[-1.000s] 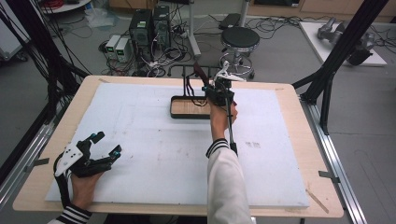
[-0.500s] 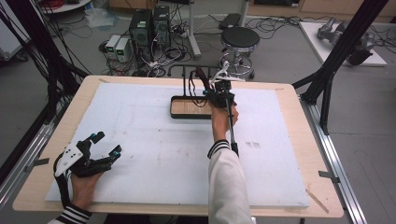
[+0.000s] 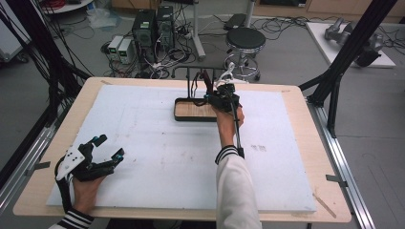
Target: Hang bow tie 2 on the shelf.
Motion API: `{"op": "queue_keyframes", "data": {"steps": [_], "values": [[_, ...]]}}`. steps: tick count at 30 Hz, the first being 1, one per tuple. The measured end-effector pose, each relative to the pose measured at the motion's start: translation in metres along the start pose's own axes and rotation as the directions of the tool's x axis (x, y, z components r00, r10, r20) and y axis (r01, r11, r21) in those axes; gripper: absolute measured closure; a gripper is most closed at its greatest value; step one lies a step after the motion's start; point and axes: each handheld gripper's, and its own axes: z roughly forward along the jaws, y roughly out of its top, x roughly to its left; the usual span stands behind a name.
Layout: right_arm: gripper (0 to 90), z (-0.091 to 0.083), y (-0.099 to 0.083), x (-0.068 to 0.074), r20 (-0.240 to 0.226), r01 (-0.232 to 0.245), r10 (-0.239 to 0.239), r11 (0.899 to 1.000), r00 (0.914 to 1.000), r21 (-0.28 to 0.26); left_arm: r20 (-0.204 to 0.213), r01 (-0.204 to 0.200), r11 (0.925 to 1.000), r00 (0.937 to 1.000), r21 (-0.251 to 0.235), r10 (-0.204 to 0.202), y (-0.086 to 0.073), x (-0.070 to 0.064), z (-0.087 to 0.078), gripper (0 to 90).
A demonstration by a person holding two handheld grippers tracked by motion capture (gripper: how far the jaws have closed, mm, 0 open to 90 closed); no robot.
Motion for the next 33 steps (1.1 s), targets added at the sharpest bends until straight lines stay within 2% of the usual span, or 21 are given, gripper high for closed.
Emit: {"op": "queue_keyframes", "data": {"steps": [2, 3, 6, 7, 9, 11, 14, 17, 19, 22, 24, 27, 31, 33], "values": [[39.0, -0.003, 0.0, 0.001, -0.044, 0.019, -0.02, 0.999, 0.9988, -0.028, 0.0, 0.0, 1.0, 1.0, 0.0, 0.0, 0.0, 0.0, 0.0, 15.2], [29.5, -0.003, 0.0, 0.001, -0.058, 0.016, -0.018, 1.0, 0.9982, -0.026, 0.0, 0.001, 1.0, 1.0, 0.0, -0.001, 0.0, 0.0, 0.0, 15.2], [16.6, -0.008, -0.001, 0.003, -0.135, -0.012, 0.012, 1.0, 0.9908, 0.002, -0.001, -0.001, 1.0, 1.0, -0.002, 0.001, 0.0, 0.0, 0.0, 15.2], [15.4, -0.012, -0.001, 0.007, -0.134, 0.011, -0.009, 1.0, 0.9909, 0.017, 0.0, 0.001, 1.0, 1.0, -0.003, -0.001, 0.0, 0.0, 0.0, 15.2], [12.2, -0.018, -0.001, 0.01, -0.128, 0.047, -0.046, 0.999, 0.9907, 0.008, 0.0, 0.0, 1.0, 1.0, -0.003, 0.0, 0.0, 0.0, 0.0, 15.2], [11.6, -0.029, -0.001, 0.012, -0.155, 0.065, -0.065, 0.998, 0.9857, -0.01, 0.0, 0.001, 1.0, 1.0, -0.002, -0.001, 0.0, 0.0, 0.0, 15.2], [11.6, -0.047, -0.003, 0.015, -0.204, 0.078, -0.085, 0.996, 0.9752, -0.041, -0.001, -0.001, 1.0, 1.0, -0.001, 0.001, 0.0, 0.0, 0.0, 15.2], [11.6, -0.074, -0.011, 0.018, -0.234, 0.119, -0.138, 0.988, 0.9623, -0.096, 0.0, -0.004, 1.0, 1.0, -0.002, 0.004, 0.0, 0.0, 0.0, 15.2], [11.3, -0.088, -0.018, 0.018, -0.233, 0.151, -0.176, 0.981, 0.9565, -0.123, -0.001, -0.002, 1.0, 1.0, -0.002, 0.002, 0.0, 0.0, 0.0, 15.2], [10.9, -0.114, -0.034, 0.017, -0.169, 0.234, -0.26, 0.959, 0.9509, -0.157, 0.001, -0.005, 1.0, 1.0, -0.001, 0.005, 0.0, 0.0, 0.0, 15.2], [10.9, -0.131, -0.048, 0.014, -0.143, 0.256, -0.285, 0.948, 0.9478, -0.191, 0.001, -0.009, 1.0, 1.0, -0.002, 0.009, 0.0, 0.0, 0.0, 15.2], [10.9, -0.15, -0.068, 0.009, -0.118, 0.264, -0.29, 0.943, 0.9495, -0.201, 0.001, -0.014, 0.9999, 0.9999, -0.005, 0.014, 0.0, -0.001, 0.0, 15.2], [10.9, -0.17, -0.096, -0.001, -0.108, 0.273, -0.309, 0.926, 0.945, -0.262, 0.0, -0.017, 0.9998, 0.9999, -0.007, 0.017, 0.0, -0.001, -0.001, 15.2], [10.9, -0.176, -0.107, -0.006, -0.107, 0.261, -0.299, 0.925, 0.9481, -0.276, 0.0, -0.016, 0.9998, 0.9999, -0.007, 0.016, 0.0, -0.001, -0.001, 15.2]]}}
